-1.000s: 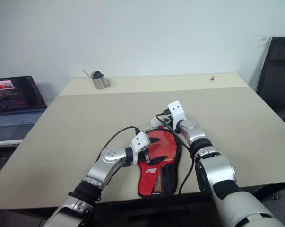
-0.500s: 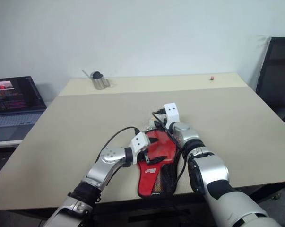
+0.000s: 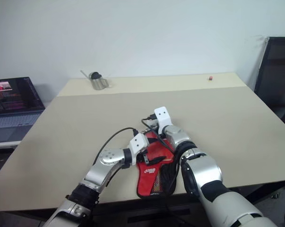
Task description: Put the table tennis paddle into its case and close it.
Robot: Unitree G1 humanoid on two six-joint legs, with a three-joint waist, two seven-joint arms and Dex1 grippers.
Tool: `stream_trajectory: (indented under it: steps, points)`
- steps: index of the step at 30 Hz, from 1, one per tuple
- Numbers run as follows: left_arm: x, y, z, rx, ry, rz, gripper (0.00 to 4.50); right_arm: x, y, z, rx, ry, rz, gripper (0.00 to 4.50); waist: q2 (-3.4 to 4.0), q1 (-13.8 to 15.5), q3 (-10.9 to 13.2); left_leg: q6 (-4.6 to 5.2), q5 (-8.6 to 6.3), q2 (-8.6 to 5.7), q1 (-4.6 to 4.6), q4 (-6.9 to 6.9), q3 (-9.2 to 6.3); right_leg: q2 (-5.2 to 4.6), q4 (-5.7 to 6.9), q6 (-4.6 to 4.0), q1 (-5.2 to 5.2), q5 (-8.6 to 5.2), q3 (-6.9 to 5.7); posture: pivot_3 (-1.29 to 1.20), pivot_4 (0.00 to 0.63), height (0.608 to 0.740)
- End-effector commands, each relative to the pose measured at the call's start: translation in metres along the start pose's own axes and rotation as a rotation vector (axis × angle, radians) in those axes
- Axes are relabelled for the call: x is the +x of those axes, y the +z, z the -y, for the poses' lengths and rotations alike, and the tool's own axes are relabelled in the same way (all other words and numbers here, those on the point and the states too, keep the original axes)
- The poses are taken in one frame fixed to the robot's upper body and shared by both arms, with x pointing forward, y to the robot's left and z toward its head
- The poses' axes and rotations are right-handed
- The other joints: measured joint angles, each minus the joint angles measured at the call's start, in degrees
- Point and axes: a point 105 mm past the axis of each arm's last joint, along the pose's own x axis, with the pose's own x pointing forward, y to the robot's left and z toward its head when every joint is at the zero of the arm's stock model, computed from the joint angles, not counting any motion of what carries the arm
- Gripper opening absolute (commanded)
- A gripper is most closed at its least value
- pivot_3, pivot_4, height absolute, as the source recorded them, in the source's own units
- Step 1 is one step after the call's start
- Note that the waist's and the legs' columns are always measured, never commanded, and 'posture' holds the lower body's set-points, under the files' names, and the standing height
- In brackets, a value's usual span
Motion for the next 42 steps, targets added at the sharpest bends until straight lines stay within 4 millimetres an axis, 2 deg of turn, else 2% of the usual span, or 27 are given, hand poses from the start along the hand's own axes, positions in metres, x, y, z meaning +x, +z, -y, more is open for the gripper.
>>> stream_trajectory:
  steps: [1, 3, 4, 13, 17, 22, 25, 27, 30, 33, 38, 42]
  points:
    - [-0.002, -0.023, 0.009, -0.027, -0.016, -0.081, 4.50, 0.001, 0.022, -0.005, -0.025, 0.001, 0.060, 0.75, 0.00, 0.0, 0.0, 0.00, 0.00, 0.00, 0.00, 0.00, 0.00, 0.00, 0.00, 0.00, 0.00, 0.00, 0.00, 0.00, 0.150, 0.740]
    - [-0.001, -0.024, 0.011, -0.023, -0.024, -0.085, 4.50, 0.001, 0.024, -0.007, -0.021, 0.002, 0.066, 0.12, 0.00, 0.0, 0.0, 0.00, 0.00, 0.01, 0.01, 0.00, 0.01, 0.00, 0.01, 0.00, 0.00, 0.00, 0.01, 0.00, 0.150, 0.740]
    - [-0.001, -0.024, 0.012, -0.020, -0.027, -0.088, 4.50, 0.002, 0.025, -0.008, -0.019, 0.001, 0.069, 0.05, 0.00, 0.0, 0.0, 0.00, 0.00, 0.01, 0.01, 0.00, 0.01, 0.00, 0.01, 0.00, 0.00, 0.00, 0.01, 0.00, 0.150, 0.740]
    - [-0.001, -0.025, 0.015, -0.049, -0.038, -0.076, 4.50, -0.003, 0.035, -0.005, -0.049, 0.083, 0.084, 0.05, 0.01, 0.0, 0.0, 0.01, 0.00, 0.00, 0.02, 0.00, 0.01, 0.00, 0.00, -0.01, 0.03, 0.00, 0.00, 0.00, 0.150, 0.740]
    - [-0.011, -0.012, 0.011, -0.119, -0.022, -0.009, 4.50, -0.015, 0.040, 0.021, 0.064, 0.136, 0.100, 0.05, 0.00, 0.0, 0.0, 0.01, -0.01, 0.01, 0.02, -0.01, 0.01, 0.01, -0.02, 0.00, 0.03, 0.00, 0.00, 0.00, 0.150, 0.740]
    - [-0.031, 0.011, -0.003, -0.190, 0.016, 0.085, 4.50, -0.028, 0.024, 0.042, 0.124, 0.198, 0.072, 0.05, 0.02, -0.2, 0.0, 0.02, -0.02, 0.03, -0.06, -0.04, 0.01, 0.01, -0.10, -0.03, -0.02, -0.02, -0.01, 0.00, 0.150, 0.740]
    - [-0.043, 0.020, -0.020, -0.206, 0.091, 0.116, 4.50, -0.033, 0.018, 0.052, 0.149, 0.195, 0.060, 0.66, 0.02, -0.2, 0.0, 0.02, -0.02, 0.05, -0.07, -0.04, 0.00, 0.03, -0.08, -0.06, -0.04, -0.04, -0.05, 0.00, 0.150, 0.740]
    - [-0.050, 0.025, -0.035, -0.205, 0.174, 0.142, 4.50, -0.036, 0.016, 0.053, 0.154, 0.218, 0.056, 1.32, 0.02, -0.1, 0.0, 0.02, -0.01, 0.05, -0.06, -0.03, 0.01, 0.03, -0.05, -0.06, -0.04, -0.03, -0.03, 0.00, 0.150, 0.740]
    - [-0.058, 0.033, -0.051, -0.214, 0.257, 0.185, 4.50, -0.040, 0.008, 0.045, 0.140, 0.312, 0.022, 2.37, 0.02, -0.1, 0.0, 0.01, -0.01, 0.05, -0.08, -0.01, 0.00, 0.02, -0.05, -0.06, -0.04, -0.03, -0.05, 0.00, 0.150, 0.740]
    - [-0.069, 0.039, -0.059, -0.231, 0.286, 0.210, 4.50, -0.042, 0.000, 0.035, 0.124, 0.380, -0.004, 3.41, 0.02, -0.1, 0.0, 0.01, -0.01, 0.05, -0.09, -0.01, -0.01, 0.02, -0.08, -0.06, -0.04, -0.03, -0.07, 0.00, 0.150, 0.740]
    - [-0.096, 0.032, -0.076, -0.247, 0.350, 0.180, 4.50, -0.039, -0.001, 0.029, 0.121, 0.397, -0.003, 3.41, 0.02, -0.1, 0.0, -0.02, 0.00, 0.06, -0.22, -0.01, 0.02, 0.02, -0.05, -0.06, -0.21, -0.03, -0.04, 0.00, 0.150, 0.740]
    - [-0.114, 0.025, -0.083, -0.249, 0.361, 0.139, 4.50, -0.036, -0.006, 0.032, 0.095, 0.353, -0.029, 3.41, 0.02, -0.1, 0.0, -0.06, 0.02, 0.05, -0.27, 0.00, -0.02, 0.02, -0.06, -0.07, -0.22, -0.03, -0.08, 0.00, 0.150, 0.740]
